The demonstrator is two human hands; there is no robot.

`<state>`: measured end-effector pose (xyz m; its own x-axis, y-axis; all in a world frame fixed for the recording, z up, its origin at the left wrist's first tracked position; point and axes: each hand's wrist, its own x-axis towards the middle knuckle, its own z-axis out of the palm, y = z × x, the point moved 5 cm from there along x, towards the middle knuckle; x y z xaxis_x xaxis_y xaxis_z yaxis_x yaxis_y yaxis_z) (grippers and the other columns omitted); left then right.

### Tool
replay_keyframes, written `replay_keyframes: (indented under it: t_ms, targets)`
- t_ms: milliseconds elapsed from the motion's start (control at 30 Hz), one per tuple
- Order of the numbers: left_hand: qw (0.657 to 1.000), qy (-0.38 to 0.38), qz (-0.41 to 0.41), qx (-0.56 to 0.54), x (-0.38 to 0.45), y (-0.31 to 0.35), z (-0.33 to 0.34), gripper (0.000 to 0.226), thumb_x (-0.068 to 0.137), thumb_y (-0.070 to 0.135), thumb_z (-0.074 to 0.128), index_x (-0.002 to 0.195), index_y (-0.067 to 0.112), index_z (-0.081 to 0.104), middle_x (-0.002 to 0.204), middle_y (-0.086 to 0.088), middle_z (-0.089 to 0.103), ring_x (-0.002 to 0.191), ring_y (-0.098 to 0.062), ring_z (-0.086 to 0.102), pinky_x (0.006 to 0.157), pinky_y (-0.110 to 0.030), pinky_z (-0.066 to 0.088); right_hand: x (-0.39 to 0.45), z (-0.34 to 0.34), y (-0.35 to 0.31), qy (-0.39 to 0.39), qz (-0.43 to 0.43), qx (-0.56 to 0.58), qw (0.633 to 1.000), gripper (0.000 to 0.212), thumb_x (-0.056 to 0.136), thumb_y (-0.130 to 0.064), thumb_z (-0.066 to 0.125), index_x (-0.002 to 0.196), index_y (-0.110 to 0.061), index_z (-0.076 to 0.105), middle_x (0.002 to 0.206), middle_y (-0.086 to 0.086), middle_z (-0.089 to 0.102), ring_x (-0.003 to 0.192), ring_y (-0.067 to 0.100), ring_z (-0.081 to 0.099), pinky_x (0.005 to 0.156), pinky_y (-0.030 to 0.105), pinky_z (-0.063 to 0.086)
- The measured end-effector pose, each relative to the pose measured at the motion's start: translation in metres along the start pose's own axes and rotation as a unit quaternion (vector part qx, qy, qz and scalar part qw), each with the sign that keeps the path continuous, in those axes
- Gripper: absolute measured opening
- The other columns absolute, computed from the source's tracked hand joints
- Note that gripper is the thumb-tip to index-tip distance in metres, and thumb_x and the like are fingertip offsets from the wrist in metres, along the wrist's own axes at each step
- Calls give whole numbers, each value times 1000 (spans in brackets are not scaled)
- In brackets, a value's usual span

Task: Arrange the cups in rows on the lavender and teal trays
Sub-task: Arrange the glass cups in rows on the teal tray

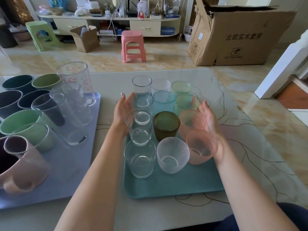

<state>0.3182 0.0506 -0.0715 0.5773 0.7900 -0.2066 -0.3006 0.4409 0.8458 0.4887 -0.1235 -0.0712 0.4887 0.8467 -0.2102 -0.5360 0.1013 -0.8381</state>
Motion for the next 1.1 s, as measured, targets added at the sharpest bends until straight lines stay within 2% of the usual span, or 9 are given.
replay_keyframes:
  t_ms: [100, 200, 300, 433, 500, 600, 900, 1000, 1100]
  targets:
    - [999, 21, 3, 32, -10, 1, -6, 54, 100, 47, 23, 136, 15, 48, 136, -3, 52, 128, -22, 48, 103, -32, 40, -2, -6, -4, 17, -39, 3, 999, 46, 99, -49, 23, 130, -27, 50, 96, -10, 74, 88, 13, 71, 65, 29, 58]
    - [997, 8, 11, 71, -30, 0, -5, 53, 101, 45, 16, 131, 19, 50, 121, 7, 60, 109, -6, 58, 80, -17, 47, -14, -12, -2, 38, -44, 25, 998, 54, 96, -50, 29, 141, -23, 39, 117, -7, 67, 97, 16, 69, 71, 34, 57]
    - [997, -9, 24, 68, -52, -4, -8, 57, 101, 43, 10, 143, 14, 37, 139, 6, 49, 123, -7, 47, 92, -19, 38, -31, -18, 3, 46, -23, 43, 998, 59, 91, -54, 36, 144, -28, 36, 140, 7, 50, 116, 25, 59, 76, 40, 58]
    - [999, -12, 2, 48, -76, -13, -16, 62, 96, 55, 21, 145, 20, 35, 154, 0, 29, 145, -18, 20, 120, -38, 12, -52, -10, 5, 45, -37, 1, 998, 55, 96, -53, 28, 145, -28, 34, 138, 3, 51, 121, 25, 54, 76, 38, 57]
    - [999, -31, -6, 44, -84, -15, -13, 69, 83, 64, 36, 139, 25, 45, 152, -5, 34, 144, -24, 23, 119, -48, 14, -57, -7, 6, 52, -46, 1, 998, 56, 96, -52, 28, 145, -26, 33, 138, 2, 50, 121, 22, 54, 80, 36, 52]
    - [999, -26, -2, 41, -88, -14, -9, 69, 83, 61, 36, 140, 23, 43, 150, -9, 37, 141, -28, 29, 118, -51, 17, -60, -4, 7, 58, -48, 10, 997, 57, 97, -52, 26, 146, -24, 31, 131, 1, 55, 118, 20, 55, 81, 36, 49]
    - [995, 36, 29, 84, -123, -5, -5, 83, 79, 73, 40, 139, 15, 44, 144, -2, 46, 135, -19, 41, 112, -33, 32, -59, -8, 11, 58, -62, -3, 996, 58, 96, -55, 28, 143, -22, 38, 136, 3, 54, 122, 22, 53, 92, 40, 46]
    - [999, 16, 35, 24, -138, -13, -3, 52, 100, 42, 23, 142, 18, 40, 146, 4, 43, 136, -12, 37, 106, -27, 30, -65, -8, 12, 65, -68, -24, 995, 58, 96, -56, 27, 141, -22, 41, 136, -2, 54, 124, 18, 52, 92, 37, 45]
    - [996, 36, 74, 19, -146, -15, -5, 45, 97, 21, 35, 141, 16, 41, 143, 5, 47, 128, -8, 46, 105, -27, 37, -75, -7, 13, 82, -83, -67, 991, 55, 96, -56, 26, 137, -26, 47, 134, -7, 55, 127, 15, 48, 105, 38, 37]
